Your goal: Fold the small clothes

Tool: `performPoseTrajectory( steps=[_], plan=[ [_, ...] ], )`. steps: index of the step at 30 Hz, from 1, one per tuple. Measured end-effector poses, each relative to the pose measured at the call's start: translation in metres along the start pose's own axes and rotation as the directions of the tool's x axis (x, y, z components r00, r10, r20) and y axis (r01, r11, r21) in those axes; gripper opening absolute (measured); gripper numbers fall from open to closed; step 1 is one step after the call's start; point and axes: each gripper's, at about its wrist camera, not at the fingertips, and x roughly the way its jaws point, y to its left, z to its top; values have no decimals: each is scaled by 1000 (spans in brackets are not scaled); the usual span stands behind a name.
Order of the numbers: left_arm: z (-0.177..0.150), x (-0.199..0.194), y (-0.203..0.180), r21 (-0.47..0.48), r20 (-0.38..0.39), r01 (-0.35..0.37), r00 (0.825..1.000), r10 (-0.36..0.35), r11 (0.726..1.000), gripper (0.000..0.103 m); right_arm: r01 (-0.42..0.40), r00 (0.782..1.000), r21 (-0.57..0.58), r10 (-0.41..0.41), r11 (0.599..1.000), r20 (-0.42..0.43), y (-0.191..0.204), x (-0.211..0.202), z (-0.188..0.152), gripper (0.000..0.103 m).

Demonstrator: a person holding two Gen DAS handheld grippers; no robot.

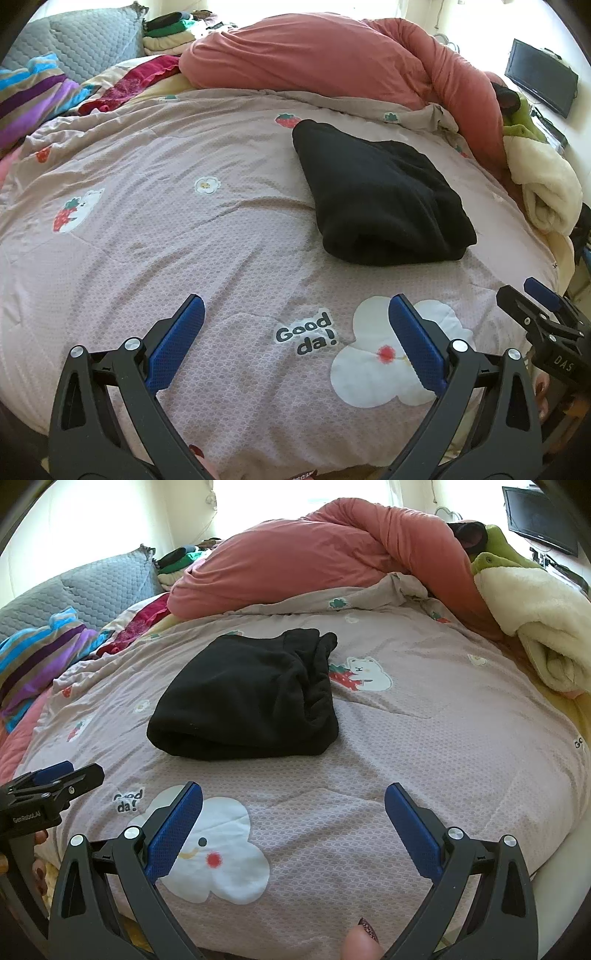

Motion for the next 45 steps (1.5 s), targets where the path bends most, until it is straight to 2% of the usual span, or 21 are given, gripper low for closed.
performPoseTrajectory(
  steps=[42, 45],
  plan=[
    [-1, 0, 5, -17, 3, -36, 999, 36, 999, 93, -17, 1000, -9, 17, 1000, -20, 5, 3, -2, 98],
    [-1, 0, 7, -28, 11, -19, 1000, 19, 999, 93, -13, 1000, -5, 13, 1000, -19, 5, 3, -2, 98]
  ],
)
